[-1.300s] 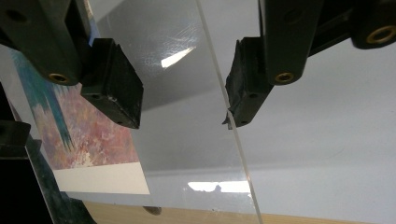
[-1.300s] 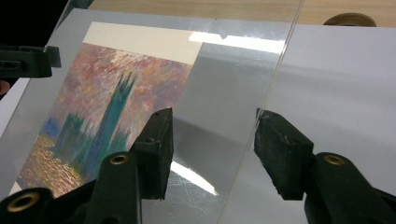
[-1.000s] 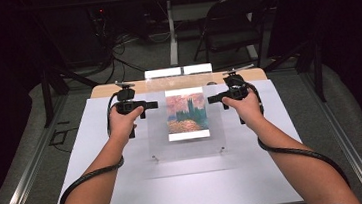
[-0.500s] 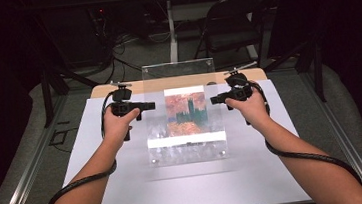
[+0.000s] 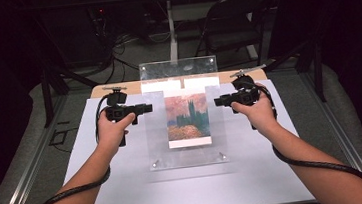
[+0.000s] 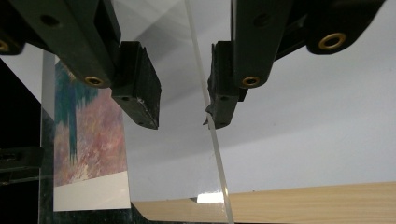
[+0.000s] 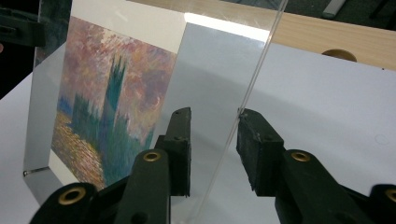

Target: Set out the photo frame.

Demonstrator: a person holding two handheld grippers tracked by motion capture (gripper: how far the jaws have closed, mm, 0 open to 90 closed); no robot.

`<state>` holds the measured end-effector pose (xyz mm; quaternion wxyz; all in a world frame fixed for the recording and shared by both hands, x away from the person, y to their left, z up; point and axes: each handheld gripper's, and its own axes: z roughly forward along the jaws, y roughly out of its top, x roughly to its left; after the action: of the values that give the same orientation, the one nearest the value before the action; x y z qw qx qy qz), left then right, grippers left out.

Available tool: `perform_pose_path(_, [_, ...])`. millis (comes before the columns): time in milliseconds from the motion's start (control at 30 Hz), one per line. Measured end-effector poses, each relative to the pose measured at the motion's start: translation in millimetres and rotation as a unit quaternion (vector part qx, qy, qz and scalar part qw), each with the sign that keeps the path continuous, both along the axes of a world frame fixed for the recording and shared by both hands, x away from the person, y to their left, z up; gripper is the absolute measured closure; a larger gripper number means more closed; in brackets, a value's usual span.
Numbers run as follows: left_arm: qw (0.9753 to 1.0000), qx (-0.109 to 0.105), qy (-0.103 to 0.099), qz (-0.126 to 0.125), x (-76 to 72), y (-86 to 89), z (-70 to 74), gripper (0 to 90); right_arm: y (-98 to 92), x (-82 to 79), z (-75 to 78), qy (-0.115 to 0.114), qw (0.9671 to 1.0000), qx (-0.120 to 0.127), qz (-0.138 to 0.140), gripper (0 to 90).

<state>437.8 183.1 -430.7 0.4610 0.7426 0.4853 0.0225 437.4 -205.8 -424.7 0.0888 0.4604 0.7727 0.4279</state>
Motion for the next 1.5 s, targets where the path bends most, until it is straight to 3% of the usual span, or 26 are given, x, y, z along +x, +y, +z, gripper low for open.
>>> perform_pose_path(500, [0.9987,0.010,-0.031,-0.040,-36.0,7.5,16.4,71.5,-6.9,-36.8,17.4,-0.023,0.9993,-0.005,0.030,75.0])
perform_pose_path(800, [0.9978,0.010,-0.046,-0.046,-56.3,6.7,21.8,72.1,-12.0,-56.9,21.4,-0.031,0.9986,0.001,0.042,76.9])
perform_pose_path(1400, [0.9946,0.000,-0.077,-0.069,-89.7,13.6,19.8,72.1,-19.0,-87.9,21.9,-0.040,0.9962,0.025,0.073,78.5])
perform_pose_path(1500, [0.9935,-0.013,-0.082,-0.078,-97.1,16.2,16.9,71.8,-21.8,-95.5,20.4,-0.041,0.9950,0.034,0.084,78.7])
